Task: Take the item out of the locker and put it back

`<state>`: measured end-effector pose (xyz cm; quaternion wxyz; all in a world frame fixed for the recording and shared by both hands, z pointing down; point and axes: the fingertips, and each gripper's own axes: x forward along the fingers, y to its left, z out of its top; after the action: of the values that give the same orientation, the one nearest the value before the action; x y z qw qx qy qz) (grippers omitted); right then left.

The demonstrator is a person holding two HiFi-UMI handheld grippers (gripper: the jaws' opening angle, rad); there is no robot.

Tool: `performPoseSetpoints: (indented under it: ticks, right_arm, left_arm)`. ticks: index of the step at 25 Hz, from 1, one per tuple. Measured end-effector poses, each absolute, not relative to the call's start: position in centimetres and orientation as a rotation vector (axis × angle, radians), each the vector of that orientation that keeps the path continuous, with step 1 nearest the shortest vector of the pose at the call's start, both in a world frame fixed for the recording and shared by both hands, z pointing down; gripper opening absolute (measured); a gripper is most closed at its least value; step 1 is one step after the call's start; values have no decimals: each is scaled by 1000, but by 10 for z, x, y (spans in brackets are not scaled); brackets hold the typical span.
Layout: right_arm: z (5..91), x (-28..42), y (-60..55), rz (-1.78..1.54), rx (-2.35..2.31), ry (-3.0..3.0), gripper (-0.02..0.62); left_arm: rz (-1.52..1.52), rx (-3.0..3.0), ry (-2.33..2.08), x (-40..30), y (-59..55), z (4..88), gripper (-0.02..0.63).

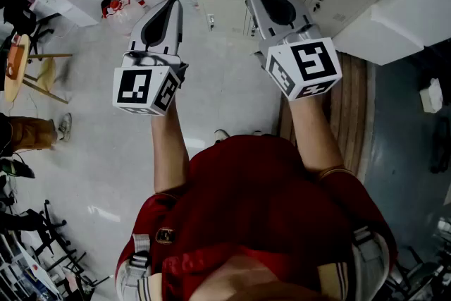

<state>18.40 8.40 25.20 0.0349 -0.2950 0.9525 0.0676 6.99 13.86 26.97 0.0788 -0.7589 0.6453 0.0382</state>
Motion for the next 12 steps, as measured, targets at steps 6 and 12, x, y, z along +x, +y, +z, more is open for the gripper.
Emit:
performPoseSetpoints:
  ticks: [6,12]
  right_arm:
    - [251,158,87,130,-900,2895,-3]
    - [245,137,87,81,-927,2872,-3]
  left_arm:
    - [121,-2283,1912,41,144,269,6]
    - [138,-2310,1887,10,151,269,6]
